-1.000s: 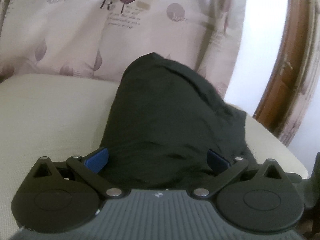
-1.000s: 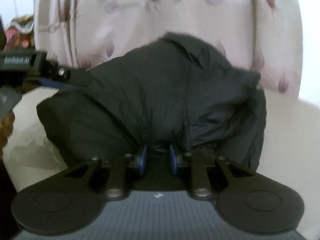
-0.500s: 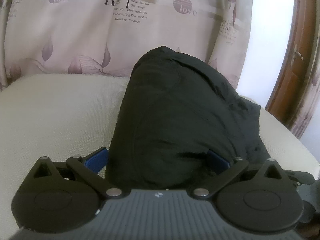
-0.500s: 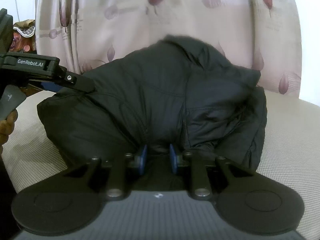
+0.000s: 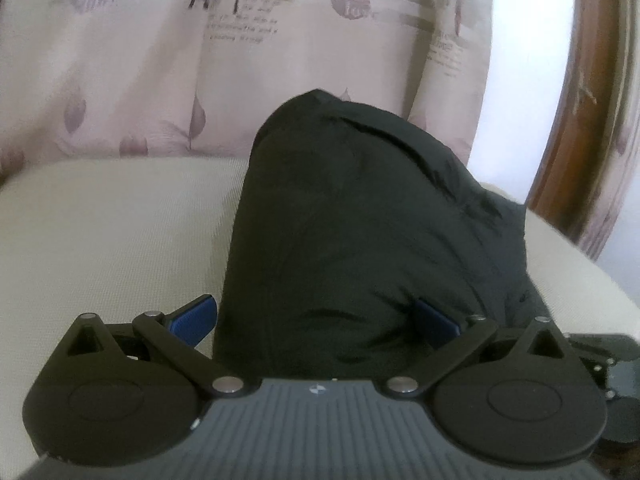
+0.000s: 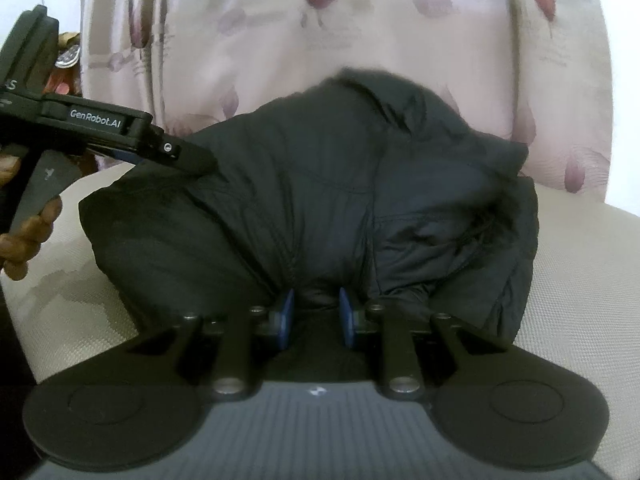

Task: Fold large clothes

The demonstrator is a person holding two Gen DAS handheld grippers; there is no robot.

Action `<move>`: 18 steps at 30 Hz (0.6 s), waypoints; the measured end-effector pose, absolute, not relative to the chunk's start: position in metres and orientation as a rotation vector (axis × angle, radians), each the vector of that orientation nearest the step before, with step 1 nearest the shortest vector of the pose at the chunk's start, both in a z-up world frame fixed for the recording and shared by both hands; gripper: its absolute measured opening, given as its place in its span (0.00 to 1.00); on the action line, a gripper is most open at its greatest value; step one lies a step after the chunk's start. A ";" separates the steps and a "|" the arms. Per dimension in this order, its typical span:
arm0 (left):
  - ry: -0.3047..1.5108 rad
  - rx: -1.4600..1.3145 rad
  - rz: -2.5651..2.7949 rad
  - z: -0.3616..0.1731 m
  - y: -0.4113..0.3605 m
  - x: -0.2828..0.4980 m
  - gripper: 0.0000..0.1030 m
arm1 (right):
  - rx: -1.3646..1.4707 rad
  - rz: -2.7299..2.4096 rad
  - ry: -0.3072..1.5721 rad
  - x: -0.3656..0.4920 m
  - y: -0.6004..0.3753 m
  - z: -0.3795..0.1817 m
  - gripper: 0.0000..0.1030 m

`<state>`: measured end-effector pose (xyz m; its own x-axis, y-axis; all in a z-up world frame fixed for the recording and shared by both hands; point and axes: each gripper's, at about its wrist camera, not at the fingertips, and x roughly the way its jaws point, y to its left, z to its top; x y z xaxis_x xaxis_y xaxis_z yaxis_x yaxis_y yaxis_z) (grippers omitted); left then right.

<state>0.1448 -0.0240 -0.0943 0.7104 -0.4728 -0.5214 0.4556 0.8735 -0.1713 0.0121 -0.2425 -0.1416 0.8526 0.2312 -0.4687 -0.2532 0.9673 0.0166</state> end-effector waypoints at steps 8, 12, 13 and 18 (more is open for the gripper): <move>0.664 -0.178 -0.564 -0.112 -0.006 0.148 1.00 | -0.091 0.306 0.520 0.017 -0.248 -0.137 0.22; 0.711 -0.271 -0.565 -0.122 -0.001 0.143 1.00 | -0.104 0.342 0.551 0.022 -0.253 -0.134 0.22; 0.709 -0.264 -0.563 -0.121 -0.004 0.138 1.00 | -0.096 0.357 0.566 0.024 -0.257 -0.132 0.22; 0.696 -0.184 -0.571 -0.119 -0.019 0.102 1.00 | -0.020 0.419 0.627 0.029 -0.285 -0.128 0.22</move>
<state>0.1023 -0.0192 -0.1192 0.6228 -0.5534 -0.5530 0.4342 0.8325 -0.3441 0.0289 -0.2853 -0.1279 0.7291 0.3744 -0.5729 -0.3865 0.9161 0.1067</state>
